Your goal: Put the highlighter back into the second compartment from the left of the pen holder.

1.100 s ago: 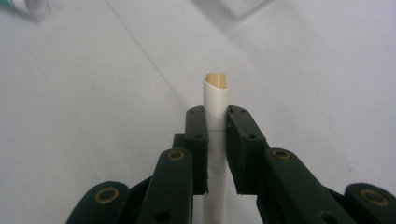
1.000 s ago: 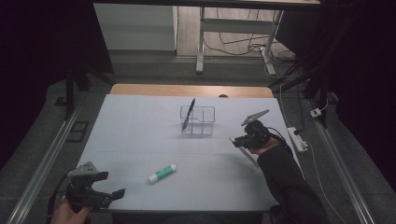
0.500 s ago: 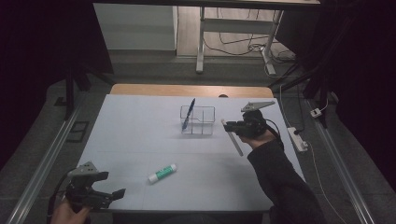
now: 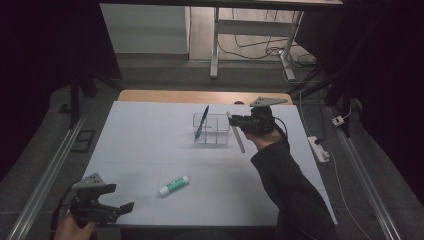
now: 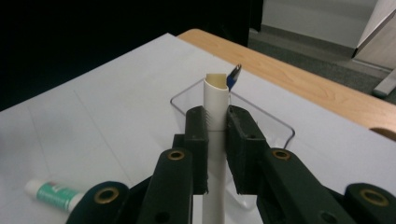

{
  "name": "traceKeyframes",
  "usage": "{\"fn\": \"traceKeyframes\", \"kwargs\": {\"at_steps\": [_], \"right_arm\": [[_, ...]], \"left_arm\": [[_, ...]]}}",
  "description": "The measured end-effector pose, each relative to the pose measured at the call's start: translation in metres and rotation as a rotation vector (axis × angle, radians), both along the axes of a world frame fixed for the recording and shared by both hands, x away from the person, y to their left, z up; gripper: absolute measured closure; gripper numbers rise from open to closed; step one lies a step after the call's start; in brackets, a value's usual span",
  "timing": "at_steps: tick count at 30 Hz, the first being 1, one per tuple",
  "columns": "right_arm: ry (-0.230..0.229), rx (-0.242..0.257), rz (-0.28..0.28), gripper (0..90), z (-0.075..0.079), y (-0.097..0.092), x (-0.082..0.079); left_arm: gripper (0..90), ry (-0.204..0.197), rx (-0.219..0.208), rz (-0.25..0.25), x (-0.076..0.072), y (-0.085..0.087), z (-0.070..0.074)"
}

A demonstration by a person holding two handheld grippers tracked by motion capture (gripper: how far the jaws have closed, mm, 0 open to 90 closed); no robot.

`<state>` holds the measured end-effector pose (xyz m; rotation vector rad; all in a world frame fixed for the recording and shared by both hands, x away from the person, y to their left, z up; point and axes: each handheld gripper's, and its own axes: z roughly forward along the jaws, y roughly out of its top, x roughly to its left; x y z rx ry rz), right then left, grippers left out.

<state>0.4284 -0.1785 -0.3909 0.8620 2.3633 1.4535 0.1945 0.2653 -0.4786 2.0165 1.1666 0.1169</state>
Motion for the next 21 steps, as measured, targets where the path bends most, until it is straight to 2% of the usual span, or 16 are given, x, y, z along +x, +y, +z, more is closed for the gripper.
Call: {"fn": "traceKeyframes", "kwargs": {"at_steps": [21], "right_arm": [[-0.094, 0.102, -0.028, 79.0, 0.01, 0.046, 0.029]], "left_arm": [[1.3, 0.002, -0.002, -0.005, 0.0, 0.0, 0.0]]}}
